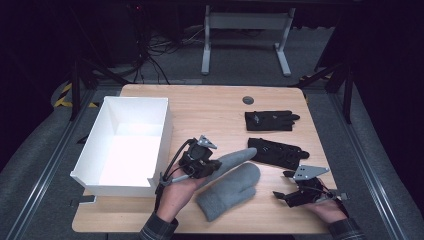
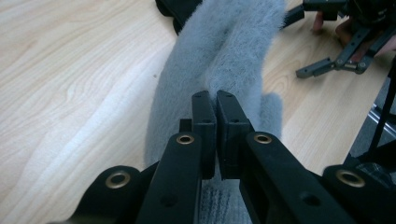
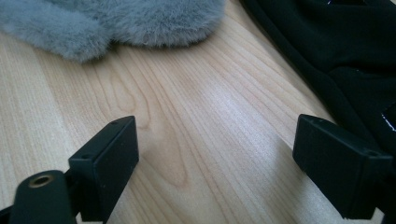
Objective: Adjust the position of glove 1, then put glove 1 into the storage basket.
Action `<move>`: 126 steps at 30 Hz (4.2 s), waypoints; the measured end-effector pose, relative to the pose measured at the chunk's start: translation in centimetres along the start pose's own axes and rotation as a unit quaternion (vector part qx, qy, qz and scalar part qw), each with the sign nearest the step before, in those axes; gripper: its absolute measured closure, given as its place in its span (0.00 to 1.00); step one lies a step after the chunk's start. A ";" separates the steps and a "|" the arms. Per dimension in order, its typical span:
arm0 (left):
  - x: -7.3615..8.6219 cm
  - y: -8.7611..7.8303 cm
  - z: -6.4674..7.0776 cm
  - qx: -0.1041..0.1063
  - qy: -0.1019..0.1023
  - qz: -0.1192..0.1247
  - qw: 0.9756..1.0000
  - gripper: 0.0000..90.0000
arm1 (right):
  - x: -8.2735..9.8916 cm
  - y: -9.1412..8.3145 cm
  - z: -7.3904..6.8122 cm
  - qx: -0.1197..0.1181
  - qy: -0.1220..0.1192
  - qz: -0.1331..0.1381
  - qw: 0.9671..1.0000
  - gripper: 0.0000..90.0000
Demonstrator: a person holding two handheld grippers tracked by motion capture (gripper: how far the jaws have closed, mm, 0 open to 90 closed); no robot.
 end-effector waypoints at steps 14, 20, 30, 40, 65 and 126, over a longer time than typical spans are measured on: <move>0.3 2.7 3.8 0.027 0.048 -0.043 0.998 0.97 | 0.0 0.0 0.0 0.000 0.000 0.000 1.000 0.16; 0.2 3.3 4.9 0.048 0.080 -0.038 0.995 0.86 | 0.0 0.0 0.0 0.000 0.000 0.000 1.000 0.16; 0.7 2.2 2.2 -0.005 0.089 -0.011 0.996 0.62 | 0.0 0.0 0.0 0.000 0.000 0.000 1.000 0.16; 3.7 3.2 -0.2 0.054 0.064 -0.009 0.996 0.51 | 0.0 0.0 0.0 0.000 -0.002 0.000 1.000 0.16; 5.8 1.7 0.0 0.091 0.004 -0.008 0.996 0.85 | -0.1 0.0 0.0 -0.002 -0.004 0.001 1.000 0.16; 2.7 9.7 0.6 0.159 0.110 -0.099 0.976 0.71 | -0.2 0.2 -0.1 -0.003 -0.005 0.000 1.000 0.16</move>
Point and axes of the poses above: each handheld gripper's, and its own axes: y roughly forward along the jaws, x roughly out of its underside, z roughly to its right, the point moved 8 cm from there along y, roughly forward along the jaws, and after that the axes turned 10 degrees about -z, right-handed, at the moved point
